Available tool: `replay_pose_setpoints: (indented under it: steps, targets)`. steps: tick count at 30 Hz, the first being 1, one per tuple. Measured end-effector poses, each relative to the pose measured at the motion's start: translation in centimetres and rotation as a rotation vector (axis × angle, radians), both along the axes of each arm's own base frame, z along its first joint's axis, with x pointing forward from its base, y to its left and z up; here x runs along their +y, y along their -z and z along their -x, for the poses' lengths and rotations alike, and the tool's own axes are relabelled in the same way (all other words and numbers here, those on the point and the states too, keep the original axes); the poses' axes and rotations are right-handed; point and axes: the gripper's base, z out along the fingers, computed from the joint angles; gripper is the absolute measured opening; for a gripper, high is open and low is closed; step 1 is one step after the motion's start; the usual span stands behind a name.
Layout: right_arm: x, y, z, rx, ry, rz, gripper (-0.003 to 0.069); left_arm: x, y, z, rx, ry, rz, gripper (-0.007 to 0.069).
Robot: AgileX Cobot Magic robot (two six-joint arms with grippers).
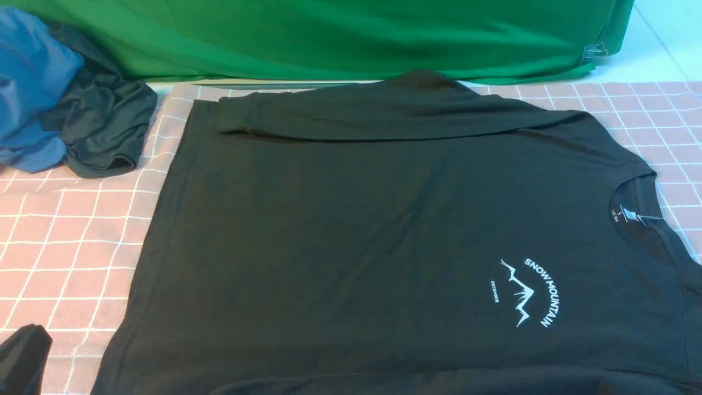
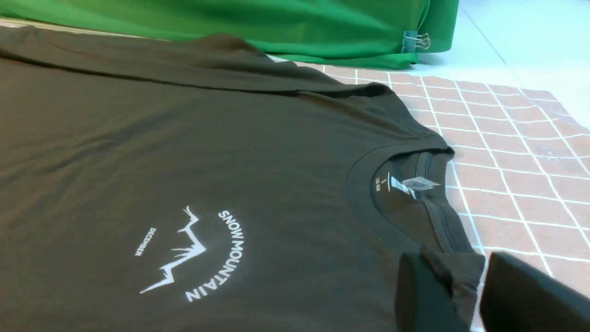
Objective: Fold a long-sleeved shirt over a pink coffee tablecloth.
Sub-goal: 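Grasp the left edge of the dark T-shirt lying flat on the table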
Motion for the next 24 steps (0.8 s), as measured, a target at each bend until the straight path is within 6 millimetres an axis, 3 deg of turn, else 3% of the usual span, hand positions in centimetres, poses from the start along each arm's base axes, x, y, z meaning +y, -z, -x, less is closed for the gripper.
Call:
replay_pose_setpoints:
  steps: [24]
  targets:
    - [0.0, 0.01, 0.0, 0.001, 0.0, 0.0, 0.0238, 0.02, 0.0, 0.0, 0.0, -0.001, -0.009, 0.0014]
